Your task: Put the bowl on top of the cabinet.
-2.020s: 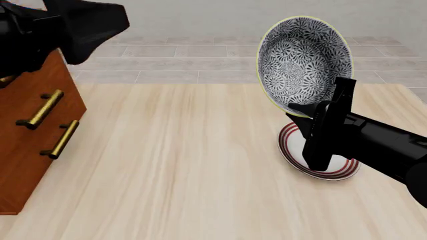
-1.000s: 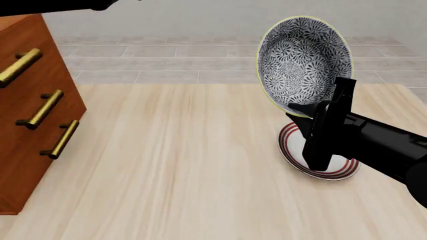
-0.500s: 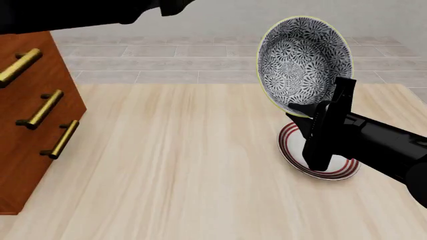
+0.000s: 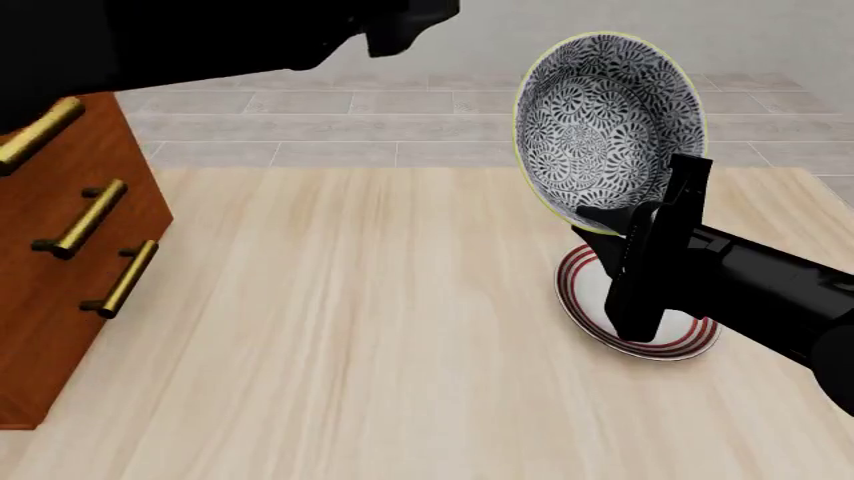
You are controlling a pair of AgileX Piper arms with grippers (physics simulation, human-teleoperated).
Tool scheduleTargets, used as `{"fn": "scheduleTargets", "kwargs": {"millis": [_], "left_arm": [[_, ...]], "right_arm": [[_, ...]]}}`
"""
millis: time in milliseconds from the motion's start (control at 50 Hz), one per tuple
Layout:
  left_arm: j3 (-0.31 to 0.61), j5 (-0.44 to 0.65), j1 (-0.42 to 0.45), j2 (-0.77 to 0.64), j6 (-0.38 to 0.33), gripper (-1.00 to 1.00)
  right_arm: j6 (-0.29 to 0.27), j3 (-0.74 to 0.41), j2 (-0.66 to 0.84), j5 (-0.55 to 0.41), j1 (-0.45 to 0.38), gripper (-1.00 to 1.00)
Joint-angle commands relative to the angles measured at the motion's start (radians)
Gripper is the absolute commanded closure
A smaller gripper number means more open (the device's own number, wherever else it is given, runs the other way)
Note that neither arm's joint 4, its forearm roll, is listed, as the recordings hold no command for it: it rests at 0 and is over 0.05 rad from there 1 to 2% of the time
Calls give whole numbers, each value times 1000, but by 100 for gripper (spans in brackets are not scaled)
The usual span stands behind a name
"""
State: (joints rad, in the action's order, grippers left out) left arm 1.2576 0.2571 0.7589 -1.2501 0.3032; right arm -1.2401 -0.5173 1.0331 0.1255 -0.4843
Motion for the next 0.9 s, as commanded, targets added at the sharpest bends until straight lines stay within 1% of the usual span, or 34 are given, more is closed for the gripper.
{"fn": "scheduleTargets", "kwargs": {"millis": [20, 320, 520, 620, 900], "left_arm": [[-3, -26, 6, -22, 2, -100], [35, -38, -9, -71, -12, -100], [32, -60, -24, -99, -20, -100], [37, -72, -36, -120, -11, -100], [35, -100, -7, -164, 0, -100]], "right_arm": [[1, -6, -3, 5, 0, 100], [1, -6, -3, 5, 0, 100], [1, -6, -3, 5, 0, 100], [1, -6, -3, 5, 0, 100], [1, -6, -3, 5, 0, 100]]}}
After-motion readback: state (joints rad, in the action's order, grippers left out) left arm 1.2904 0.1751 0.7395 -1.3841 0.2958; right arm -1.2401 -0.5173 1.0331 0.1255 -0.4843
